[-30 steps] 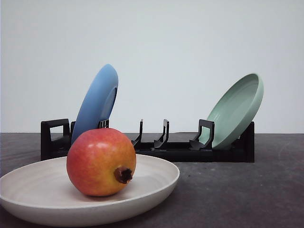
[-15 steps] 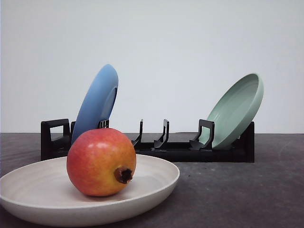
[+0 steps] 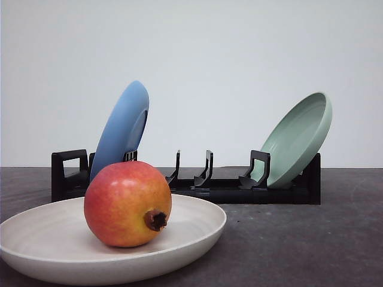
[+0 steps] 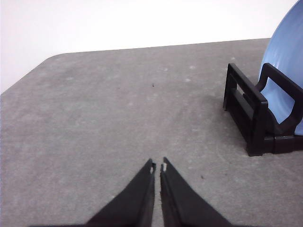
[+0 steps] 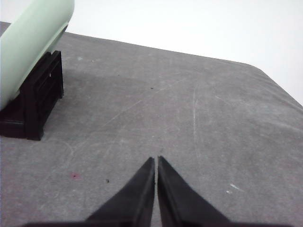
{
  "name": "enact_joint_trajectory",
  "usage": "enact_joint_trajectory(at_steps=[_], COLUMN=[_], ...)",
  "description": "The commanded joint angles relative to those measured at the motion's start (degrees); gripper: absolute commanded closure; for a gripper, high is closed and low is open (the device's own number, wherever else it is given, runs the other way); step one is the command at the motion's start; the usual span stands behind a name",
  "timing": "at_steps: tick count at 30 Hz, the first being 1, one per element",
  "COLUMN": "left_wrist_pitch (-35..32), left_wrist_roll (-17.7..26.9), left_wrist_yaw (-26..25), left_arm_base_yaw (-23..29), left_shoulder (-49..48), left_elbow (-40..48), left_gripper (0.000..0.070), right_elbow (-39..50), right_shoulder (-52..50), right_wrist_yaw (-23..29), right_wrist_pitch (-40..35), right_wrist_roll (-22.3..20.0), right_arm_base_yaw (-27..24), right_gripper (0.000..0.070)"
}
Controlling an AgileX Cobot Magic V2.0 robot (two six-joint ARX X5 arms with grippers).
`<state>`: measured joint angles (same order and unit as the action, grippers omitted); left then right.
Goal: Place pomegranate in white plate
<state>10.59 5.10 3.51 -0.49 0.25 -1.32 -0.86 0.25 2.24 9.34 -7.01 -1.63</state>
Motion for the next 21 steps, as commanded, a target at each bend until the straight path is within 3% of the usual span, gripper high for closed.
enact_joint_trajectory(at_steps=[1,21], left_wrist_pitch=[0.09,0.09], left_wrist_roll=[0.17,0.17], left_wrist_yaw=[-0.04,-0.04], left_arm_base_yaw=[0.0,0.0], left_shoulder=[-0.09,-0.09], left_elbow=[0.66,0.66], left_gripper=[0.07,0.07], right_elbow=[0.22,0.22], right_shoulder=[-0.04,-0.04], right_wrist_yaw=[0.22,0.22], right_wrist_pitch=[-0.7,-0.7], right_wrist_roll=[1.01,1.01], right_arm_base_yaw=[-0.13,-0.13], right_gripper=[0.0697,0.0697])
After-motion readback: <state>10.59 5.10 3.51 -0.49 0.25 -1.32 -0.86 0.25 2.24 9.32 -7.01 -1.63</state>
